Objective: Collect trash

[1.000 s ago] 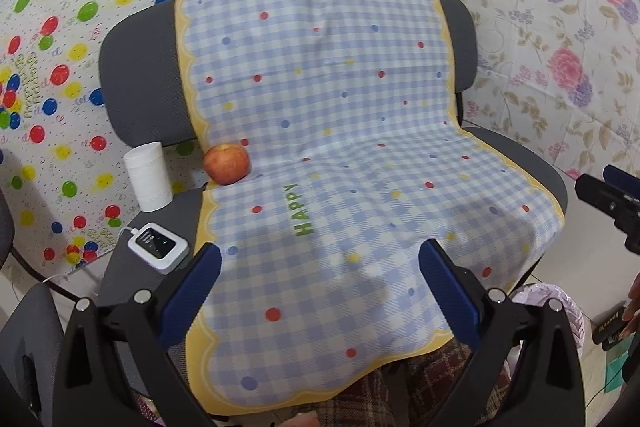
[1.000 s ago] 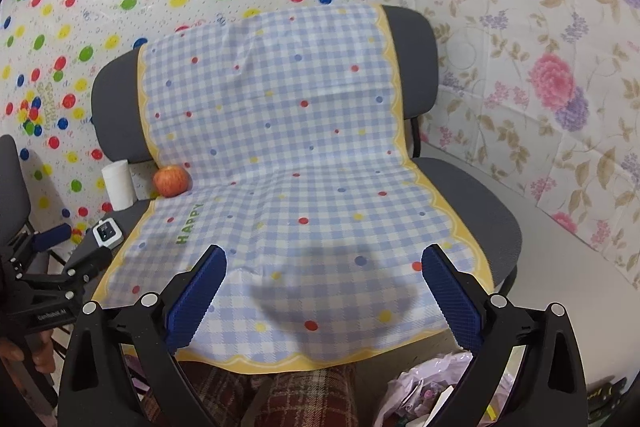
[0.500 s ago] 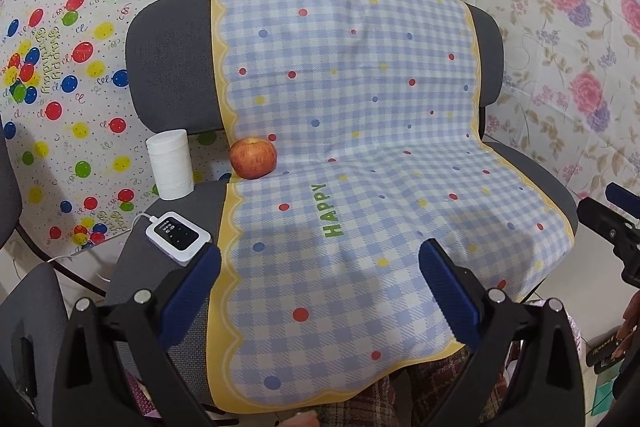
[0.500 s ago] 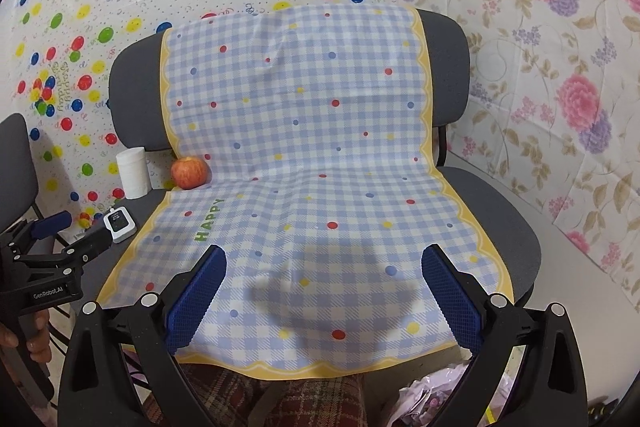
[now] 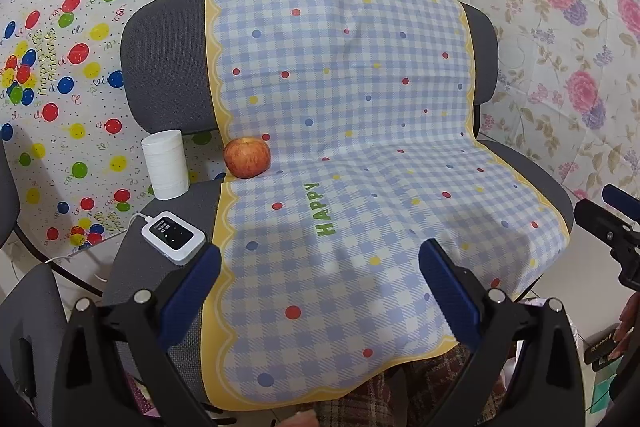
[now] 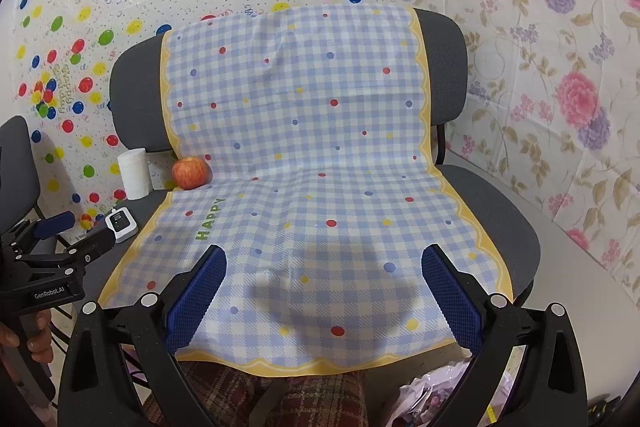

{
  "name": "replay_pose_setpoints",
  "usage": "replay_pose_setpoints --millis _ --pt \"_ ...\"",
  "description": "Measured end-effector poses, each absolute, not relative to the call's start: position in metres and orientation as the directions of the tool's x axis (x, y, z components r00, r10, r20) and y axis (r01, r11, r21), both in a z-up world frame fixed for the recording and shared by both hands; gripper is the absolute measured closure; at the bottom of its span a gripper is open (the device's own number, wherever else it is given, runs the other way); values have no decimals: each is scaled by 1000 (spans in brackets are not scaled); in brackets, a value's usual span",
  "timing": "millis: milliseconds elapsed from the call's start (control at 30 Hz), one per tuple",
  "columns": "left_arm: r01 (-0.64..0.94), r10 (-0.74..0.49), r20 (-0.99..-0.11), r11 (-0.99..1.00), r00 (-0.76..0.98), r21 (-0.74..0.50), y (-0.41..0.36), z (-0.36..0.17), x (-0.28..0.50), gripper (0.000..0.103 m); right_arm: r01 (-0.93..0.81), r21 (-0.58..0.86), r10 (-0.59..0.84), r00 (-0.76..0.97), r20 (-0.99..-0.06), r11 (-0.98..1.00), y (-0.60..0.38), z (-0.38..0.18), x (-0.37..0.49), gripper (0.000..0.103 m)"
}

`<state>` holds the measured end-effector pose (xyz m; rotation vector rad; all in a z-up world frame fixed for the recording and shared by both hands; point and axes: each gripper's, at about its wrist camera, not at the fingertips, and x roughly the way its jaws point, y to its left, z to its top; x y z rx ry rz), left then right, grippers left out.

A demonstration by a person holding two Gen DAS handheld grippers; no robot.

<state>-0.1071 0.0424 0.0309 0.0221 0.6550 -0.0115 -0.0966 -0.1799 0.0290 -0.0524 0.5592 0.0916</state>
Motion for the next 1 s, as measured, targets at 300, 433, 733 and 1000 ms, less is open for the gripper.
replay_pose_setpoints --millis 300,433,733,1000 --pt "18 -4 -612 1000 791 16 42 31 -107 7 -101 -21 75 844 -531 995 -185 29 -101 6" --pt "12 2 -616 1000 788 19 41 29 -107 7 -101 -14 78 842 -534 995 -188 27 -102 6" --pt "11 1 -621 1000 784 15 43 26 -105 7 -98 -7 79 840 -537 995 -187 25 -101 6" --pt "13 -1 -623 1000 783 14 44 26 -106 7 -101 -6 82 839 -538 995 -188 24 -102 6"
